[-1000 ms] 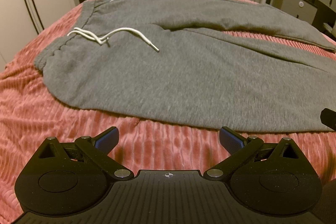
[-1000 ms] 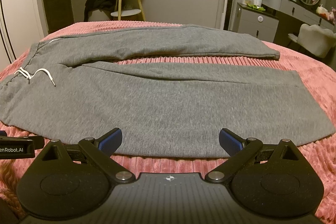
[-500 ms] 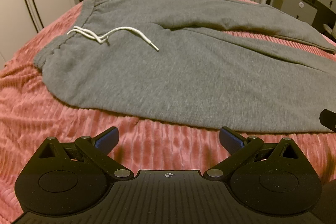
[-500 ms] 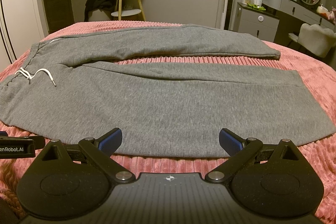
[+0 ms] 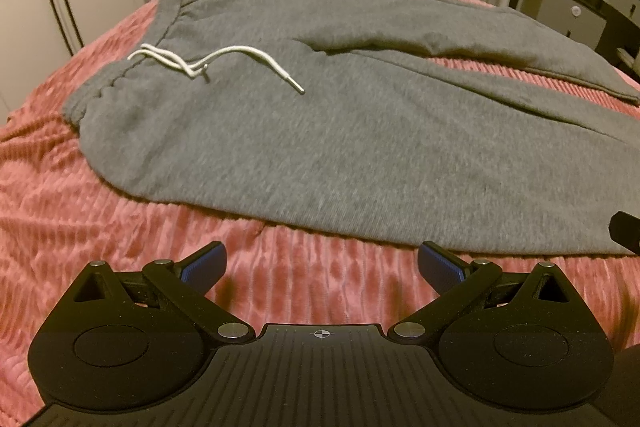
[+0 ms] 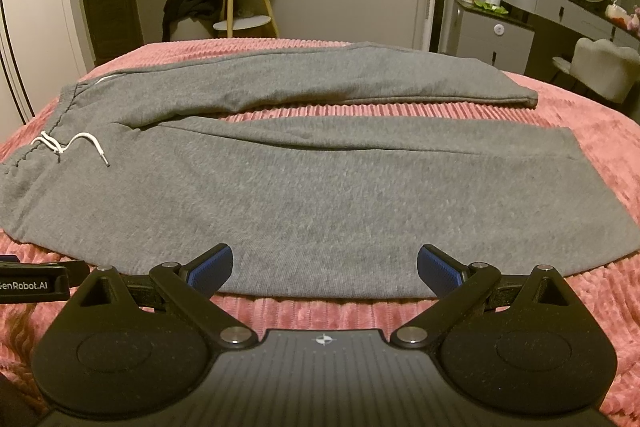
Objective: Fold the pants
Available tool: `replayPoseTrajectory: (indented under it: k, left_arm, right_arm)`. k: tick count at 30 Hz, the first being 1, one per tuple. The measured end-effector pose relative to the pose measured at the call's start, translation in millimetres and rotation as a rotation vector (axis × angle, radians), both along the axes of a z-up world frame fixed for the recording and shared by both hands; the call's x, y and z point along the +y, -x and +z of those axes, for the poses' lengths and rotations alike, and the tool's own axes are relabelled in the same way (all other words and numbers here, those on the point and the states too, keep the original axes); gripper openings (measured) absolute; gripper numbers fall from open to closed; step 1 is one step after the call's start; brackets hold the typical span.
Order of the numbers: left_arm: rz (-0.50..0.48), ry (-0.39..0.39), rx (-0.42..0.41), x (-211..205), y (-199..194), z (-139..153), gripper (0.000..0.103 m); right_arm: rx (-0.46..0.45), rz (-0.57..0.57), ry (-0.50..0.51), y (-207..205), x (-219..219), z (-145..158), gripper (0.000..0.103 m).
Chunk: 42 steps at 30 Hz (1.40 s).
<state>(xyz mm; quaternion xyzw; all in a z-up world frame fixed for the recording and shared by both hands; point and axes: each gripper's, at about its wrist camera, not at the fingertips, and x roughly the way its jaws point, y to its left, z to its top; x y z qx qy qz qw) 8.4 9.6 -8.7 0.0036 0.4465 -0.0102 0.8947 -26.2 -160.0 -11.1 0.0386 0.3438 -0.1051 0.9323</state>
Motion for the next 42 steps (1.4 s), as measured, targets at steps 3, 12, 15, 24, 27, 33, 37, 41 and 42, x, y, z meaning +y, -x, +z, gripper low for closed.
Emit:
replayPoseTrajectory:
  k: [3,12,15,24,27,33,37,41,42]
  left_arm:
    - [0.001,-0.001,0.005,0.1,-1.0,-0.4,0.103]
    - [0.005,0.002,0.009,1.1,-2.5,-0.9,0.103]
    - [0.004,0.004,0.013,1.0,-3.1,-1.5,0.103]
    - [0.008,0.013,0.032,2.5,-5.7,-2.4,0.103]
    - [0.021,0.027,0.047,5.2,-8.8,-3.0,0.103]
    - [0.069,0.048,0.009,11.4,-26.9,10.6,0.103]
    - [0.113,0.073,-0.016,7.5,-58.9,23.7,0.103]
    - [0.172,0.095,-0.078,0.3,-102.5,30.3,0.103]
    - [0.197,0.097,-0.094,-0.3,-112.3,29.8,0.103]
  right_arm:
    - [0.005,0.000,-0.011,-1.3,-1.4,-1.1,0.099]
    - [0.020,0.009,-0.032,-4.2,-4.1,-3.6,0.099]
    - [0.029,0.009,-0.039,-6.2,-5.3,-5.0,0.099]
    - [0.064,0.014,-0.084,-12.4,-12.2,-7.6,0.099]
    - [0.069,0.010,-0.159,-16.8,-25.4,-8.0,0.099]
    - [0.031,-0.118,-0.188,-42.5,-78.0,-9.9,0.099]
    - [0.046,-0.164,-0.139,-61.7,-109.6,-25.7,0.099]
    - [0.160,-0.191,-0.217,-77.5,-136.7,-64.3,0.099]
    - [0.168,-0.189,-0.238,-76.7,-139.7,-71.8,0.099]
